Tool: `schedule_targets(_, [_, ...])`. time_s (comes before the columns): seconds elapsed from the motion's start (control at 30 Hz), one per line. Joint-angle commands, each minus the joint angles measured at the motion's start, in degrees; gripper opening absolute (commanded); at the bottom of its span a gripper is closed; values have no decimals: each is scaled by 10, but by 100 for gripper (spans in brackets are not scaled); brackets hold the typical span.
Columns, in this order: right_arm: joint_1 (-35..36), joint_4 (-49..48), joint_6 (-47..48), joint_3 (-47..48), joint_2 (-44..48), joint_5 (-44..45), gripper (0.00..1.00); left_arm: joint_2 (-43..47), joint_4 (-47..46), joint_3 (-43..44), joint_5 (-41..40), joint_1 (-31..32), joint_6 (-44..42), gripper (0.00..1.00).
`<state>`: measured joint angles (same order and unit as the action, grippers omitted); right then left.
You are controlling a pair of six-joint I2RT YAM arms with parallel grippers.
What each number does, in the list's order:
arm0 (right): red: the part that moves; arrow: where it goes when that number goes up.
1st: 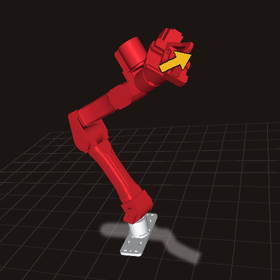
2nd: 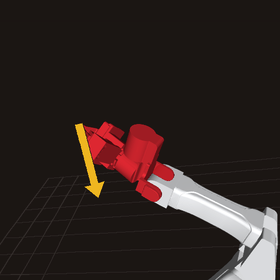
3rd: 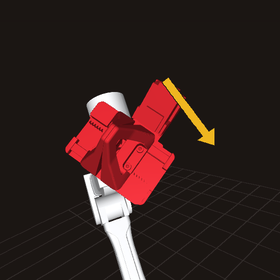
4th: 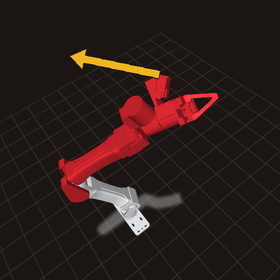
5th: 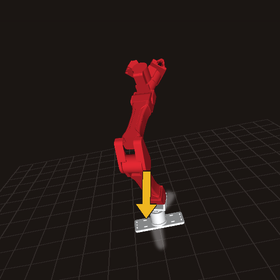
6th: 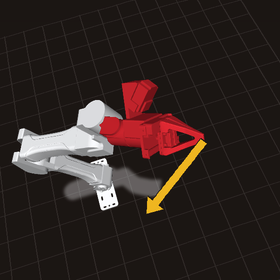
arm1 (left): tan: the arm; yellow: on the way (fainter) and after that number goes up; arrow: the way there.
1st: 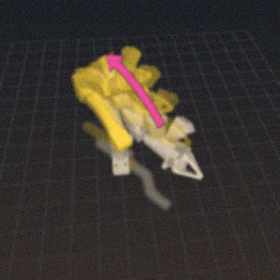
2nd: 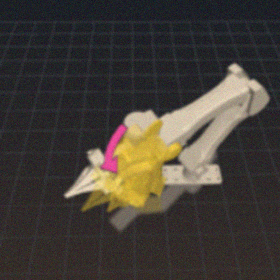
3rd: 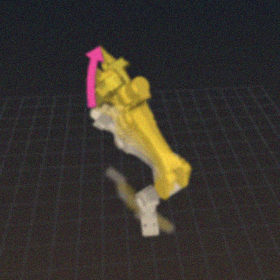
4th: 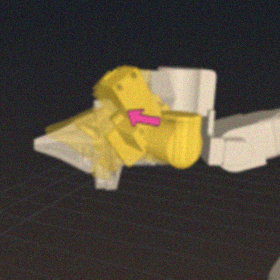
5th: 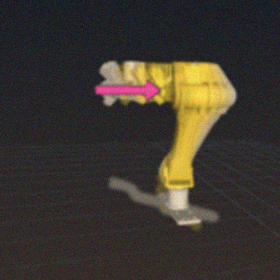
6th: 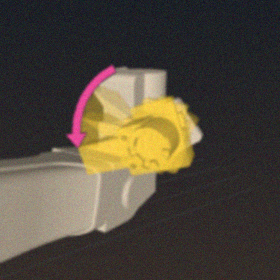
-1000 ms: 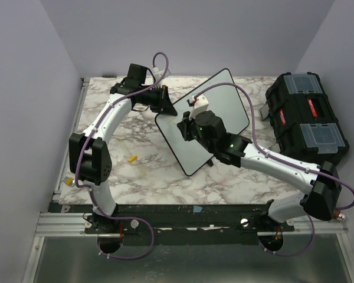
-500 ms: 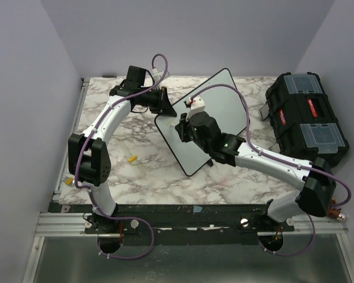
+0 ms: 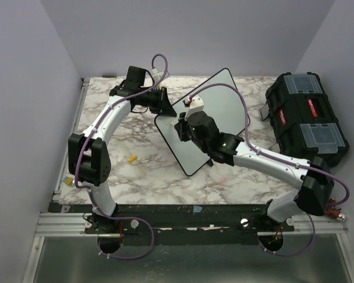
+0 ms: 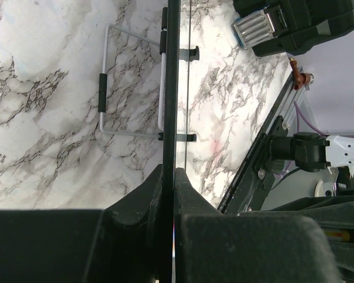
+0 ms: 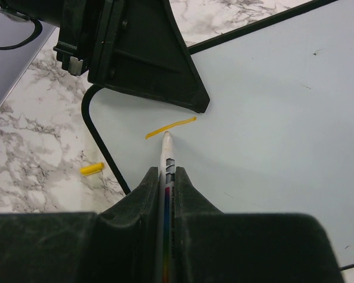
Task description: Write a sentence on the whiteboard
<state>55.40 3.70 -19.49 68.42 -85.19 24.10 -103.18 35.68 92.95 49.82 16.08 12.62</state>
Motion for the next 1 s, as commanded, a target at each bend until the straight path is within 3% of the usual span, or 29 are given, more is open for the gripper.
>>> schedule_targets(0.0, [-3, -2, 0, 10, -14, 13, 1, 34, -20, -4, 3, 3, -21, 0])
schedule_targets(0.97, [-3, 80, -11, -64, 23, -49, 1, 37, -19, -3, -2, 4, -22, 0])
